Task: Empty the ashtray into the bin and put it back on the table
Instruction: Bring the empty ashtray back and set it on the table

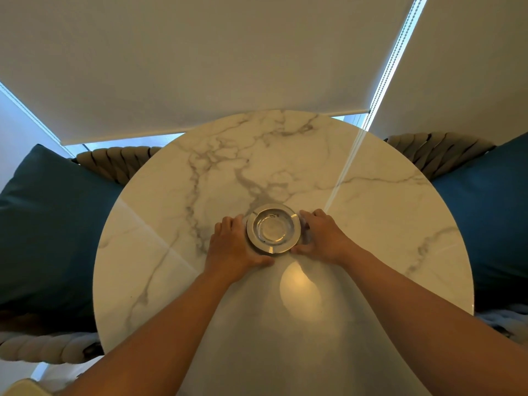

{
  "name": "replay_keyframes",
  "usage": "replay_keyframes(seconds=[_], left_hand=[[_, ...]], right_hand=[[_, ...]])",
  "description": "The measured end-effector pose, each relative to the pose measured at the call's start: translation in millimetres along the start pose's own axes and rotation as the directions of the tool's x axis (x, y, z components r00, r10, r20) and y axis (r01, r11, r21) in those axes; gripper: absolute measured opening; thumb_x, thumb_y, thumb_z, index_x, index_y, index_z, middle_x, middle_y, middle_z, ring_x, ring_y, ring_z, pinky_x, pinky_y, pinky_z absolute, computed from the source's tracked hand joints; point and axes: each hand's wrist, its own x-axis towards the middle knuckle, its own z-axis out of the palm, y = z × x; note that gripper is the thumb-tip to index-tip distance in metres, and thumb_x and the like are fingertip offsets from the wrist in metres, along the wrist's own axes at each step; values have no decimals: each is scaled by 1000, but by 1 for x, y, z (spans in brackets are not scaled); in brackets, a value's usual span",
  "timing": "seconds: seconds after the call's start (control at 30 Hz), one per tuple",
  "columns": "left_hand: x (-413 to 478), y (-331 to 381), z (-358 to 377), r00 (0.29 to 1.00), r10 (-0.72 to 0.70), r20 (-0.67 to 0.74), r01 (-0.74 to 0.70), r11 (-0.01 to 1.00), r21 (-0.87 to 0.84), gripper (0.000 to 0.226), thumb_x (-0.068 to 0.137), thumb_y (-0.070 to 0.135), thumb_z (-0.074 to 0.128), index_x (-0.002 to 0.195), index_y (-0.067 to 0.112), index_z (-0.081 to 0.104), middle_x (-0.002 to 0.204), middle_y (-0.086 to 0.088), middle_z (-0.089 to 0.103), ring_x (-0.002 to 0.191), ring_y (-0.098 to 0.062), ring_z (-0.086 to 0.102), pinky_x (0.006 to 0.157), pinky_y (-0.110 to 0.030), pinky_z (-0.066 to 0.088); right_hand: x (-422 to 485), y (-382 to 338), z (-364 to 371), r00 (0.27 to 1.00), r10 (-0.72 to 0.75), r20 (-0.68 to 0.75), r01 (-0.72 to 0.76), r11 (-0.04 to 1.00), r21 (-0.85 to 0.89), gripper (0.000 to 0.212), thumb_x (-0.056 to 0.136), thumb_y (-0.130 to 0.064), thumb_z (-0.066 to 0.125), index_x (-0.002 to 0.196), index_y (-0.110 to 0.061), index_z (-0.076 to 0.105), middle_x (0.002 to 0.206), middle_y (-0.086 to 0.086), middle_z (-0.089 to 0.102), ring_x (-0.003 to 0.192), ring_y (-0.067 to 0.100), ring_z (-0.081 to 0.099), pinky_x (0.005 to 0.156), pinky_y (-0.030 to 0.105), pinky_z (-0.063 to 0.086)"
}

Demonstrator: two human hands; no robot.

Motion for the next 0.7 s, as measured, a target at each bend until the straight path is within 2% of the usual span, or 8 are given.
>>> replay_keyframes(seconds=[0.1,0.17,0.33,0.47,0.6,0.7], left_hand=[[2,1,1,999,27,22,-27,1000,6,106,41,68,80,130,22,43,117,0,44,109,-23,41,90,-33,38],[3,2,2,999,42,35,-42,999,3,106,43,69,79,131,23,43,116,1,44,108,-22,40,92,-34,39],[10,6,3,997,55,48,-55,998,16,106,45,70,78,132,20,43,117,-2,45,109,-23,40,92,-35,40],[13,8,5,998,48,40,-49,999,11,107,42,73,75,130,21,44,117,-2,45,108,-23,41,91,-35,42],[12,9,6,999,43,-27,-43,999,-15,106,38,76,70,125,21,46,113,0,45,104,-21,43,85,-32,40],[14,13,6,998,49,-27,-49,999,1,103,40,77,70,122,20,48,112,-1,45,104,-22,44,86,-33,41]], right_hand=[[0,-3,0,1000,-17,8,17,1000,16,89,55,-55,81,128,-23,43,113,8,49,107,28,44,92,41,43],[1,-5,1,1000,-21,-3,21,1000,9,100,55,-56,82,138,-23,37,117,7,46,108,27,43,95,40,42],[7,-3,0,1000,-20,-7,19,999,-31,95,59,-55,81,137,-24,35,111,1,41,105,25,42,89,35,42],[9,0,-4,1000,-18,1,18,998,-60,98,62,-54,80,141,-21,31,117,6,43,108,28,43,94,38,42],[9,0,-6,1000,-14,2,14,998,-53,90,63,-53,80,135,-20,37,115,6,43,107,28,43,93,38,42],[7,-1,-6,1000,-13,-12,13,999,-33,86,61,-55,80,129,-21,42,111,3,42,105,26,42,91,39,43]])
